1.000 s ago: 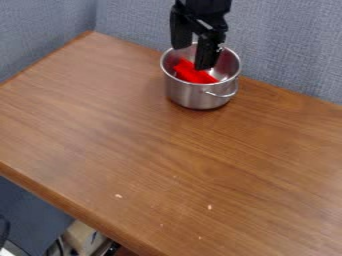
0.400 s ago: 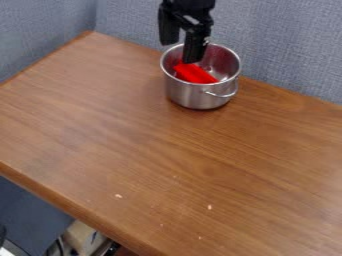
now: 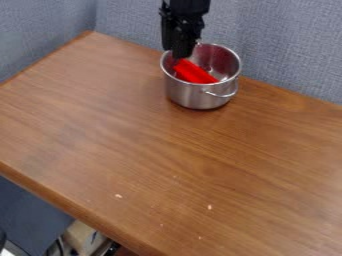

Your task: Put the red object in the metal pot

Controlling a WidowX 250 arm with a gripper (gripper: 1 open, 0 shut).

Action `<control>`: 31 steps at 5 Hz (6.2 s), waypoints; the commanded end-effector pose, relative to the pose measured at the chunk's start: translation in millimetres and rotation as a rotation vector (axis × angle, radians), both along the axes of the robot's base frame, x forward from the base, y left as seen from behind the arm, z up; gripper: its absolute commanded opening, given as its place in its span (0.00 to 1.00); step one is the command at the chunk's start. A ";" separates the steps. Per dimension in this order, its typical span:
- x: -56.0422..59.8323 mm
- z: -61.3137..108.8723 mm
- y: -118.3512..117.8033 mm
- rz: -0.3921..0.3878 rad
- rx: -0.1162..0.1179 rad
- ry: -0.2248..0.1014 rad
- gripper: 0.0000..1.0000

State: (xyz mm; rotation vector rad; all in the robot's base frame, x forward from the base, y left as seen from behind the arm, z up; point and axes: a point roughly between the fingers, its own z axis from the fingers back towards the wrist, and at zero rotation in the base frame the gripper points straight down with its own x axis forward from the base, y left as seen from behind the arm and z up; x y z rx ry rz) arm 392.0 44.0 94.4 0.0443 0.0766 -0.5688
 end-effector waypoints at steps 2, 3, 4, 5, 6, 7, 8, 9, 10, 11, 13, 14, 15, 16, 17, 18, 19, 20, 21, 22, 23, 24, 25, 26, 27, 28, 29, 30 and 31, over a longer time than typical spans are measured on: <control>14.0 17.7 12.2 0.005 0.011 -0.069 1.00; 11.5 16.4 14.7 -0.018 0.012 -0.069 1.00; 8.8 15.0 17.1 -0.043 0.015 -0.068 1.00; 10.4 18.5 22.7 -0.004 0.015 -0.064 1.00; 12.2 23.9 28.3 0.035 0.018 -0.063 1.00; 16.4 31.0 32.0 0.044 0.028 -0.063 1.00; 19.8 35.4 35.0 0.053 0.026 -0.060 1.00; 21.2 32.2 41.8 0.107 0.024 -0.057 1.00; 22.5 31.0 45.7 0.151 0.022 -0.056 1.00; 23.6 30.5 44.6 0.174 0.018 -0.053 1.00; 25.8 33.2 39.1 0.207 0.012 -0.052 1.00; 25.6 33.9 35.3 0.222 0.006 -0.054 1.00; 25.1 35.9 30.8 0.234 0.001 -0.058 1.00; 16.3 38.9 27.8 0.155 -0.008 -0.060 1.00; 9.1 36.7 31.5 0.105 -0.008 -0.053 1.00; 6.3 27.0 31.5 0.087 -0.005 -0.051 1.00; 3.5 15.8 32.5 0.070 -0.002 -0.047 1.00; 3.0 14.4 24.0 0.127 0.009 -0.050 1.00; 2.5 11.4 16.3 0.186 0.018 -0.052 1.00; 2.0 7.6 9.4 0.247 0.026 -0.055 1.00; 1.8 6.2 14.9 0.242 0.030 -0.058 1.00; 1.9 2.9 20.9 0.237 0.034 -0.057 0.00; 2.0 9.6 24.0 0.272 0.022 -0.059 0.00; 2.2 16.0 27.0 0.306 0.010 -0.061 0.00; 0.6 19.6 27.2 0.317 -0.005 -0.064 0.00; 0.0 22.6 27.7 0.328 -0.019 -0.067 0.00; 0.5 24.2 28.7 0.341 -0.032 -0.070 0.00; 2.9 23.1 20.3 0.352 -0.045 -0.075 0.00; 5.0 22.5 12.8 0.366 -0.058 -0.079 0.00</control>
